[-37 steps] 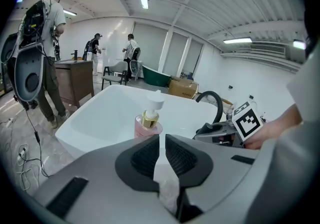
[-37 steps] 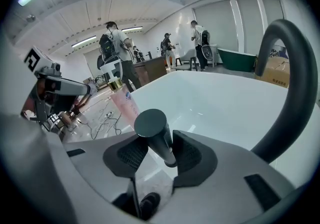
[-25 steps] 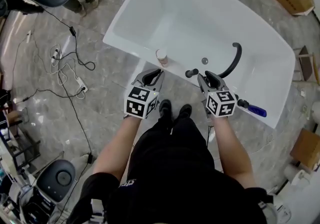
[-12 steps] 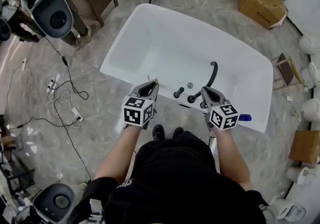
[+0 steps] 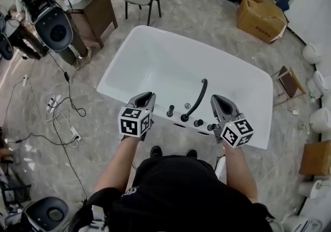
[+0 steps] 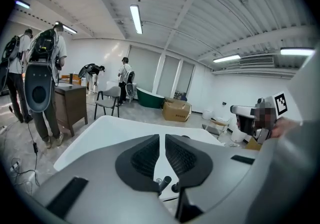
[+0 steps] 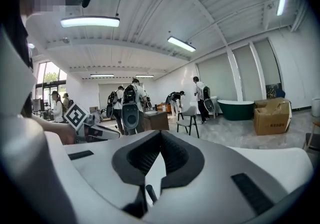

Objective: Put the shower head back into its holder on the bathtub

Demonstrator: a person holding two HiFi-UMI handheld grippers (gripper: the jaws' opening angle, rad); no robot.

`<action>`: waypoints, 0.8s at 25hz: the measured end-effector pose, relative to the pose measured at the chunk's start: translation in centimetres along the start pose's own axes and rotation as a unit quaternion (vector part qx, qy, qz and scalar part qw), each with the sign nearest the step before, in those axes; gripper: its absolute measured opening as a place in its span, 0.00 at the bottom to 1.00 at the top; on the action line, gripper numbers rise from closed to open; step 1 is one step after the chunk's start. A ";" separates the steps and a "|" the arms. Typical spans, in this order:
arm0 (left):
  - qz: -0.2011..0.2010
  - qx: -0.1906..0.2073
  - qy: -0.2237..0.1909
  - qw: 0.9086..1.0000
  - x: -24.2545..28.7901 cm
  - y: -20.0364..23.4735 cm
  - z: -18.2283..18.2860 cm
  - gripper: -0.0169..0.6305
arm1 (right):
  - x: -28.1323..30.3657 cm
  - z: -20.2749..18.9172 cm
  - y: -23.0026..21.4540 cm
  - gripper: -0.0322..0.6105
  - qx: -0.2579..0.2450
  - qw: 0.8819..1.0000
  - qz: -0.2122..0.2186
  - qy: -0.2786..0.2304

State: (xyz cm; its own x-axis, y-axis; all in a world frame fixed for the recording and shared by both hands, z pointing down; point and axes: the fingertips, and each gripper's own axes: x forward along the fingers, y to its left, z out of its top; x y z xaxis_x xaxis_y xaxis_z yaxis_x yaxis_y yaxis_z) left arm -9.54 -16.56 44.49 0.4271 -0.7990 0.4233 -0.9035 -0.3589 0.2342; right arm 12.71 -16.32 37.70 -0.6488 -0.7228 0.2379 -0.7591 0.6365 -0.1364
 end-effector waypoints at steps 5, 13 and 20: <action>0.028 -0.002 -0.026 0.999 1.1 -5.3 2.8 0.10 | -5.7 3.5 -3.4 0.07 -0.024 0.999 0.035 -0.028; 0.067 0.028 -0.081 0.994 1.8 -14.3 7.1 0.09 | -13.5 7.2 -10.5 0.07 -0.014 0.992 0.070 -0.103; 0.074 0.041 -0.089 0.992 2.1 -16.7 8.3 0.09 | -14.7 9.0 -12.4 0.07 -0.020 0.988 0.078 -0.129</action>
State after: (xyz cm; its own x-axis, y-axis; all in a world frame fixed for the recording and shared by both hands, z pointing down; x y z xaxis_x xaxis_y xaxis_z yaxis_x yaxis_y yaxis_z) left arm 6.14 -16.26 34.19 0.2824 -0.9158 0.2856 -0.9591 -0.2630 0.1050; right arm 31.16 -16.04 27.24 -0.7535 -0.6564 -0.0377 -0.6494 0.7520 -0.1128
